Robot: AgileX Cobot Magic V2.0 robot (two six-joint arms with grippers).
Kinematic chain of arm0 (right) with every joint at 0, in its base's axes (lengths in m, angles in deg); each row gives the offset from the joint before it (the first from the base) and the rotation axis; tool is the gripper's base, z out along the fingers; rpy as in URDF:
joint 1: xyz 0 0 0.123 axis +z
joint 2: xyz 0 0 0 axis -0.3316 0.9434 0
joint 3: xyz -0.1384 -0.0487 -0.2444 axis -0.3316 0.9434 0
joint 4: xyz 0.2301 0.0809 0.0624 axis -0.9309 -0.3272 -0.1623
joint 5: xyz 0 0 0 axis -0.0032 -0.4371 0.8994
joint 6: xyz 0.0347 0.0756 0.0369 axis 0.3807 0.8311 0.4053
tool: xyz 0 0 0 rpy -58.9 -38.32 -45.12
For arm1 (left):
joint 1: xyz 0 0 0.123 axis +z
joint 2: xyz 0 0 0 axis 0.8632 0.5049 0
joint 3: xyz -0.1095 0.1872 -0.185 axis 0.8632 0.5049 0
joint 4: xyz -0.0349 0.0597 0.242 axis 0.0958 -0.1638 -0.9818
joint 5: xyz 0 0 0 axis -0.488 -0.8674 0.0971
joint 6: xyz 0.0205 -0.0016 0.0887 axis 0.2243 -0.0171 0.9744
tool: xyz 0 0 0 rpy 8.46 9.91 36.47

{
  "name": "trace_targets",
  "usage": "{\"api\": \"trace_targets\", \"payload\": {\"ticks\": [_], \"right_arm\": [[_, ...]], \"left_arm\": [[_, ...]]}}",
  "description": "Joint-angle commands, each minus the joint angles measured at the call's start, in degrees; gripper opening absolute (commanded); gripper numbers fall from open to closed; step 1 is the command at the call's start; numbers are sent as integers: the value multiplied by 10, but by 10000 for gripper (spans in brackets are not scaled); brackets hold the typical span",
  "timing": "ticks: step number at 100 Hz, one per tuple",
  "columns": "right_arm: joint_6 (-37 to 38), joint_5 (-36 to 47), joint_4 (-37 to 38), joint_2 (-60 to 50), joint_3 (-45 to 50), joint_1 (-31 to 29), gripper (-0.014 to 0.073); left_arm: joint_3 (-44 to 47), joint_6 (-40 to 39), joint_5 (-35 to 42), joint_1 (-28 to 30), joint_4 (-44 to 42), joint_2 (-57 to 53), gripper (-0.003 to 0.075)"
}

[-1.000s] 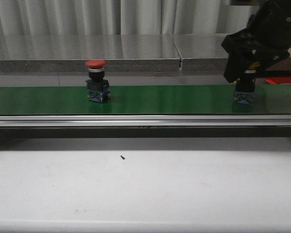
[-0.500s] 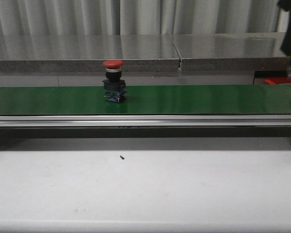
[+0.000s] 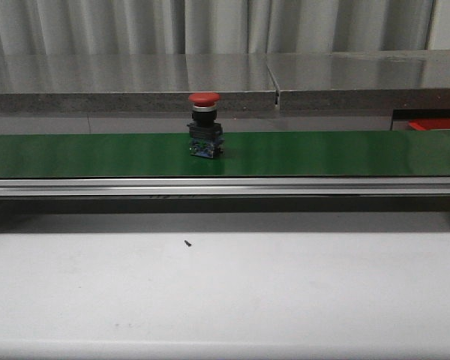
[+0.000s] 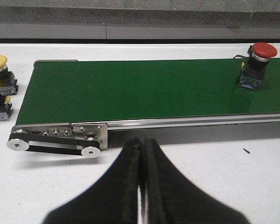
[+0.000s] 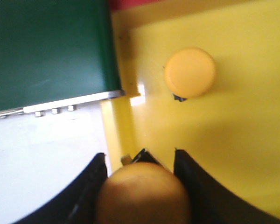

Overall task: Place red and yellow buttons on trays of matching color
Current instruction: 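Grasp the yellow button with the right gripper and lower it into the yellow tray, then move the right gripper over the red button arriving on the belt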

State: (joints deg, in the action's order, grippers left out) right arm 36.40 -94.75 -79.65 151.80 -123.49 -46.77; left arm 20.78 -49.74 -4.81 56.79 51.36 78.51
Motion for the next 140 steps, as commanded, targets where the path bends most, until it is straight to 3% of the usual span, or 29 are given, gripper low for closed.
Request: {"api": "trace_targets", "payload": {"ticks": [1,24,60,67,80,91,119,140], "right_arm": [[1,81,-7,-22,28,-14,162],[1,191,-24,-2,105,-15,162],[1,204,-32,53,105,-15,173],[1,201,-32,53,105,-15,232],[1,196,-32,50,104,-15,467],[1,178,-33,44,96,-15,583],[-14,137,-35,-60,63,-6,594],[-149,136,-101,-109,53,105,594]], "left_arm": [[-15,1,42,-5,12,0,-19],[-15,1,42,-5,12,0,-19],[-15,1,42,-5,12,0,-19],[-15,1,42,-5,12,0,-19],[-15,1,42,-5,12,0,-19],[-15,1,42,-5,12,0,-19],[-15,1,42,-5,12,0,-19],[-15,1,42,-5,12,0,-19]]}}
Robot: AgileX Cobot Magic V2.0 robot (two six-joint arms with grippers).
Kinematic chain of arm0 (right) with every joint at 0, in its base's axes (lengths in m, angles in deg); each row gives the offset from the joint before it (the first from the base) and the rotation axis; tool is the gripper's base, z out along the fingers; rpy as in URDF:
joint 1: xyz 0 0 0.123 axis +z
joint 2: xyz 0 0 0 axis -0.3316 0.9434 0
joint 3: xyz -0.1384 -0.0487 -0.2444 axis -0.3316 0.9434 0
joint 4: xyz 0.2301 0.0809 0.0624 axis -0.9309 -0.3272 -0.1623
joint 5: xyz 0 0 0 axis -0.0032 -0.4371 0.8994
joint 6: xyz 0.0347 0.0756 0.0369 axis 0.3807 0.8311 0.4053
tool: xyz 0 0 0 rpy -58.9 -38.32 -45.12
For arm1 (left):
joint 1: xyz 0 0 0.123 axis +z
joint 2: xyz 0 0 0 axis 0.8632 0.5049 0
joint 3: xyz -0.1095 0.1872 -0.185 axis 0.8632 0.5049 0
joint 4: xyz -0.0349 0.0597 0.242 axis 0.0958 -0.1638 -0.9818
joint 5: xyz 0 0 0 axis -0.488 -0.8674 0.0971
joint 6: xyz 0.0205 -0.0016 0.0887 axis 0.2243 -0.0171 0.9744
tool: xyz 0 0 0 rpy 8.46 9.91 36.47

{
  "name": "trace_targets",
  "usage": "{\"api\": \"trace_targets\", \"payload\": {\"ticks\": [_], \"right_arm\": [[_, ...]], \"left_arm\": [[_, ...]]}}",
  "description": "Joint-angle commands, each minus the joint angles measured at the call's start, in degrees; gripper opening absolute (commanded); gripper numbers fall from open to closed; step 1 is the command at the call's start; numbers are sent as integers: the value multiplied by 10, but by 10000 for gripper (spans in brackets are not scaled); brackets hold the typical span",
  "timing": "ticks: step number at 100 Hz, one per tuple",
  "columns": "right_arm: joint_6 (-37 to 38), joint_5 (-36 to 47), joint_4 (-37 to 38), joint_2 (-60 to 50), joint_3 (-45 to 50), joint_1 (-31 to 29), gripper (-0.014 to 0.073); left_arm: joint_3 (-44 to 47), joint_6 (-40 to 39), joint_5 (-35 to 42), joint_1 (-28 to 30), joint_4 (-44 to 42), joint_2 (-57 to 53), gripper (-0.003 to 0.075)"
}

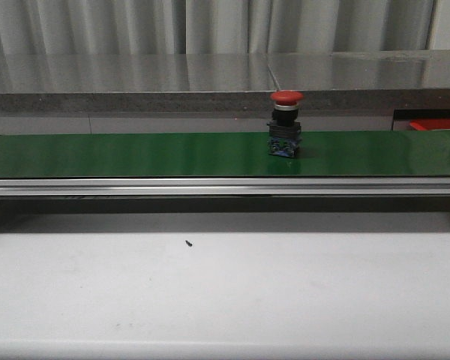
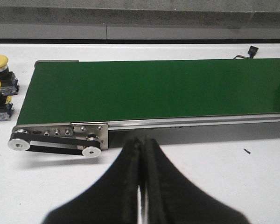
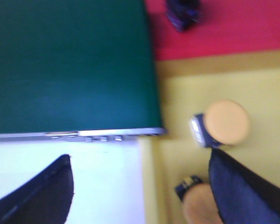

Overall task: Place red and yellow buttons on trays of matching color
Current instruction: 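Move the right gripper over the red button arriving on the belt, then grasp the red button with the right gripper and lower it into the red tray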

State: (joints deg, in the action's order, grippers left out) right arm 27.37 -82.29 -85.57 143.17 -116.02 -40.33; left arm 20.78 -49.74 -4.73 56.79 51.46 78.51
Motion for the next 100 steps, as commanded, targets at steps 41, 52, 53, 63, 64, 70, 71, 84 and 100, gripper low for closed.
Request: {"api": "trace_targets", "payload": {"ticks": [41,52,53,63,64,70,71,84,100], "right_arm": [[-124,-10,-82,80,-122,225,594],[-124,-32,-82,125,-167,243,594],[-124,-33,-82,128,-170,244,594],[-124,-37,-82,165,-207,250,594],[-124,-37,-82,167,-209,251,594],[-124,-37,-82,186,-229,251,594],[-124,-37,-82,188,-231,251,594],[-124,-36,-82,221,-261,252,594],[-124,-25,-80,252,-285,252,587]], "left_arm": [[-15,1,41,-5,11,0,-19],[-15,1,41,-5,11,0,-19],[-15,1,41,-5,11,0,-19],[-15,1,41,-5,11,0,-19],[-15,1,41,-5,11,0,-19],[-15,1,41,-5,11,0,-19],[-15,1,41,-5,11,0,-19],[-15,1,41,-5,11,0,-19],[-15,1,41,-5,11,0,-19]]}}
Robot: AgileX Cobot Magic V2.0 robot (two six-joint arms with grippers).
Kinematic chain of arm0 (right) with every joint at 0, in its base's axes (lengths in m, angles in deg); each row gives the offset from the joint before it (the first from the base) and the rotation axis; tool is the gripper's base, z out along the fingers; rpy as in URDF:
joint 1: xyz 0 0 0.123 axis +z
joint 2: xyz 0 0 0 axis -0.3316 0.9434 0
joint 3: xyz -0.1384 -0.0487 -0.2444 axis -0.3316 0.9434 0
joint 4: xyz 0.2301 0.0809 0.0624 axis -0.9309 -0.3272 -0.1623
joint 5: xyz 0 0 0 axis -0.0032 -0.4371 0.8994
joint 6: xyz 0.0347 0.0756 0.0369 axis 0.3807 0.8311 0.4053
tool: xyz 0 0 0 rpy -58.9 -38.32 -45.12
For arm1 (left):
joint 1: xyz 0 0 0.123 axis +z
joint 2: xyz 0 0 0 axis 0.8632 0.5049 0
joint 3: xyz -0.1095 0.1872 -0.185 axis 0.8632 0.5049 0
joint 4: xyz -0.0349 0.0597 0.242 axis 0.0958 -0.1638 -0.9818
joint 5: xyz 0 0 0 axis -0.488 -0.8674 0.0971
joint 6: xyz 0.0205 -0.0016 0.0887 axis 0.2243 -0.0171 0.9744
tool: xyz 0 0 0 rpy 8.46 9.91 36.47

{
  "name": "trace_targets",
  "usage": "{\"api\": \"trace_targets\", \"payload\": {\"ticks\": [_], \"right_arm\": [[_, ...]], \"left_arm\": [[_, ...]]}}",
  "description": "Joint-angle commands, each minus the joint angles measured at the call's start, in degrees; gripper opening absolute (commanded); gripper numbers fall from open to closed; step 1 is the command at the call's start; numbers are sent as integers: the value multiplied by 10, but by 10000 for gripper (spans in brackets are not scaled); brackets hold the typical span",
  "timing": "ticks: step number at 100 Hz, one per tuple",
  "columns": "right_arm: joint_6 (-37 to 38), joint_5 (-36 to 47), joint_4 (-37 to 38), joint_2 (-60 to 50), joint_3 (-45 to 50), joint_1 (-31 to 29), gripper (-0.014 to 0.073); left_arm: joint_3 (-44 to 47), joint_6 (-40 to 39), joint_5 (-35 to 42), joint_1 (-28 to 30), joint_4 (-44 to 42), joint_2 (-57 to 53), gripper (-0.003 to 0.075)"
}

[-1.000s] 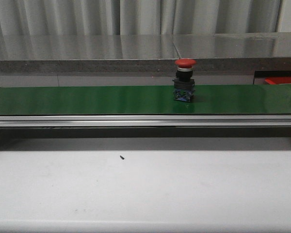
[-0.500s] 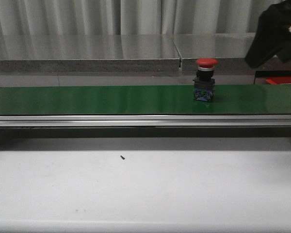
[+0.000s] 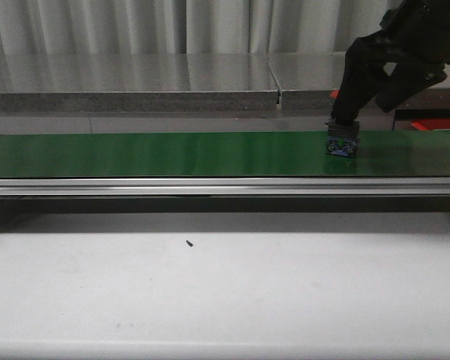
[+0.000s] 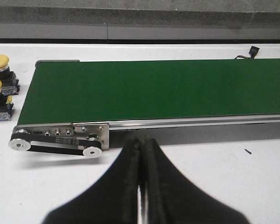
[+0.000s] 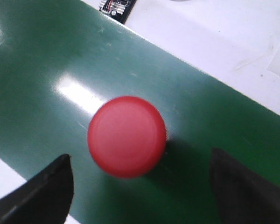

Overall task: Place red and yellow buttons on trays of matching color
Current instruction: 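Grasp the red button with the right gripper and lower it into the red tray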

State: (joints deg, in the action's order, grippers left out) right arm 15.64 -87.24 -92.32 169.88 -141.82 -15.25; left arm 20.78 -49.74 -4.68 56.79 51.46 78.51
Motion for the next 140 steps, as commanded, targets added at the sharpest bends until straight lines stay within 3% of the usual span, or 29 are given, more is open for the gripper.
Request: {"api": "trace_targets", "payload": {"ticks": [1,9,24,31,49,66,94,115,140], "right_arm": [[-7,27,-13,-13,-28,1,584],[-7,32,-13,-6,-31,1,520],[-7,12,-5,-4,-34,1,197],[-7,1,-1,-9,-40,-3,132],[2,-33,1,-27,-87,-46,127],[35,-59,2,-31,-137,-150,127],[39,-43,2,-12,-142,-309,127],[39,19,1,56,-159,-339,127],[39,30,1,138,-206,-340,127]], "left_arm": [[-15,1,41,-5,11,0,-19],[-15,1,41,-5,11,0,-19],[-15,1,41,-5,11,0,-19],[-15,1,41,-5,11,0,-19],[-15,1,41,-5,11,0,-19],[-15,1,41,-5,11,0,-19],[-15,1,41,-5,11,0,-19],[-15,1,41,-5,11,3,-19],[-15,1,41,-5,11,3,-19]]}}
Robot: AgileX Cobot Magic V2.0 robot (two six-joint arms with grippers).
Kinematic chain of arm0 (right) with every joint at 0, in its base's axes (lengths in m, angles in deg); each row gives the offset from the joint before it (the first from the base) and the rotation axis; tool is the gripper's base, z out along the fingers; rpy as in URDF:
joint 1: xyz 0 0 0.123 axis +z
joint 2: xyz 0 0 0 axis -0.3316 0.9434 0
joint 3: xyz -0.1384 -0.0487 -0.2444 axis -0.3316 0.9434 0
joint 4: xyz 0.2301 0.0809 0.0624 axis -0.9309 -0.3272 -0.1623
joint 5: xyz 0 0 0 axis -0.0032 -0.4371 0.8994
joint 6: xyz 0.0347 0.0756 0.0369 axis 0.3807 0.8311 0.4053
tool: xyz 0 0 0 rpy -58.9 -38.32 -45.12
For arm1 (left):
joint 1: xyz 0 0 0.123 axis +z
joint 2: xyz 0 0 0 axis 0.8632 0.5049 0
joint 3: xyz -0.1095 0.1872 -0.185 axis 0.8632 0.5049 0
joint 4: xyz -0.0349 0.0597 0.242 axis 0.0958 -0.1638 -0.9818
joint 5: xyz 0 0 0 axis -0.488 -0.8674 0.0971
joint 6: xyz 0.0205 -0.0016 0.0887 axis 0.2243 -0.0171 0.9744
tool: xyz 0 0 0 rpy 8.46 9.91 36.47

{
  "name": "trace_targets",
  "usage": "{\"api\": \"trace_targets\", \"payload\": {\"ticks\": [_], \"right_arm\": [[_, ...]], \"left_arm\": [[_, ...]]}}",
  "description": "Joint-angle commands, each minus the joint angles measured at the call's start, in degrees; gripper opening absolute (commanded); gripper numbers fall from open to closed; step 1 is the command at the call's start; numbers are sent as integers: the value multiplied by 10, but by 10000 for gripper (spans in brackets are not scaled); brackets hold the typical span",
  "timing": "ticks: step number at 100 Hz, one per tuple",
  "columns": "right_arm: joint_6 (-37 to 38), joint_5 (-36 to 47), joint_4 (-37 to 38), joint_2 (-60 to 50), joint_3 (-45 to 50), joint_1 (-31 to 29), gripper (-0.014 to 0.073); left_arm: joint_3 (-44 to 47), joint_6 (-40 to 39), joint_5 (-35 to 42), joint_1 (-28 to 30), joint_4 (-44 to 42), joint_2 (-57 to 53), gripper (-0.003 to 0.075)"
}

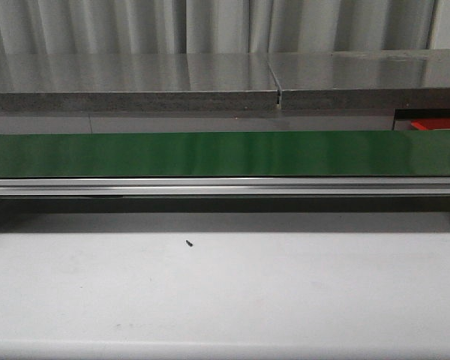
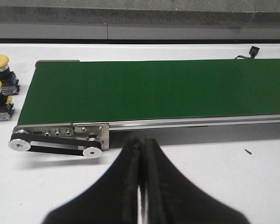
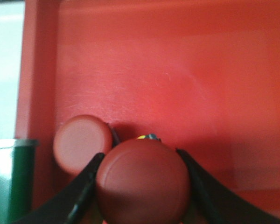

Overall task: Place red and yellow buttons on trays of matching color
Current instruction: 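Grasp the red button with the right gripper and lower it into the red tray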

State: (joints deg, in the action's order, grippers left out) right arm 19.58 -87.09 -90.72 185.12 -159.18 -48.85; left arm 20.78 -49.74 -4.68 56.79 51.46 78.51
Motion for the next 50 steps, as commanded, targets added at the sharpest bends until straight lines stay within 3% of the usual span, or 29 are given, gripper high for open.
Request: {"api": "trace_targets", "payload": {"ticks": [1,50], "right_arm": [[-1,28,-15,-11,-37,-4,127],[5,18,-16,69,-103,-6,127]], "left_arm": [[-15,1,41,-5,11,3,-19],[-15,1,41,-5,11,3,-19]]}}
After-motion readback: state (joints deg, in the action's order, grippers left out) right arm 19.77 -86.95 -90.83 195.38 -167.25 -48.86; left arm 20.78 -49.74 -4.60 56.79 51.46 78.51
